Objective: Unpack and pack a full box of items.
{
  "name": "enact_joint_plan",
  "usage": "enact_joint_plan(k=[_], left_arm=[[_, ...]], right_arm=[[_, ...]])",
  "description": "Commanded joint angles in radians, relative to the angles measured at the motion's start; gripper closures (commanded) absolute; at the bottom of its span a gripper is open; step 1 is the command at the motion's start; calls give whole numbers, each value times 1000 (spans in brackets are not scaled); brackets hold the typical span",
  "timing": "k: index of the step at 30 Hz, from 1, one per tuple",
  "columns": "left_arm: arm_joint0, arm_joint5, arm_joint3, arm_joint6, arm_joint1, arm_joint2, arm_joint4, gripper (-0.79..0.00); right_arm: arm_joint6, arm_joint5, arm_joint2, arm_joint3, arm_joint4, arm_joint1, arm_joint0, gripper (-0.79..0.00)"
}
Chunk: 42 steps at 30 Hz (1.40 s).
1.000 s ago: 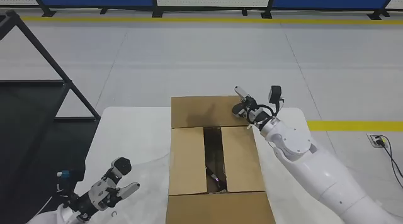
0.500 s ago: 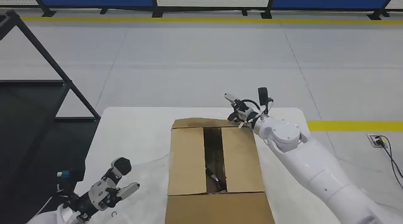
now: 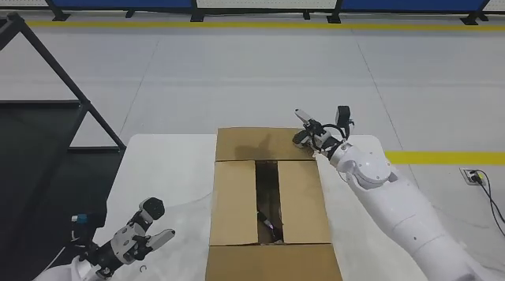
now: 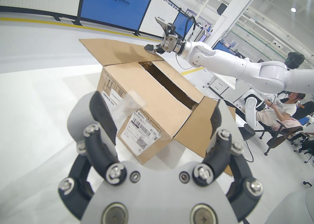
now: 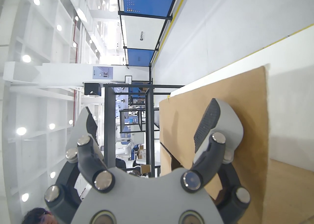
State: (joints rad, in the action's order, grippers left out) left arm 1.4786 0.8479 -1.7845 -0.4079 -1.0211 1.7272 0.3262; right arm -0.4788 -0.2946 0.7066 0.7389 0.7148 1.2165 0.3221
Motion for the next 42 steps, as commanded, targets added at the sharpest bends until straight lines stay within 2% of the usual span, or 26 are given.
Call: enact_joint_plan(k=[1,5,10,14,20,25,36,39,42], left_arm=[[-4,-2,-20,6,1,1,-5,-785],[-23,-8,-67,-23,6,0,-38,-785],[-83,-67,-104,-153,18,-38,-148,-785],[-172,-172,-97,-252,25,-93,-184,-785],[-313,-347,-78,-379,23,-229,-246,-785],[-406,-481,-61,-504,18,-334,-303,-785],[-394,-491,-61,-483,19,-326,-292,-785],[-386,-543,-57,-470,15,-337,-401,-785],[-444,-614,-26,-483,9,-381,-445,-785]], right_arm=[[-37,-35,40,12,8,-18,29,-785],[-185,-118,147,78,63,-64,118,-785],[-349,-151,281,194,105,-122,247,-785],[-440,-149,372,288,110,-158,346,-785],[-553,-146,482,374,123,-193,464,-785],[-583,-123,534,403,127,-206,522,-785],[-590,-114,533,404,114,-207,522,-785],[-584,-112,534,406,116,-207,524,-785],[-587,-106,551,431,152,-207,549,-785]])
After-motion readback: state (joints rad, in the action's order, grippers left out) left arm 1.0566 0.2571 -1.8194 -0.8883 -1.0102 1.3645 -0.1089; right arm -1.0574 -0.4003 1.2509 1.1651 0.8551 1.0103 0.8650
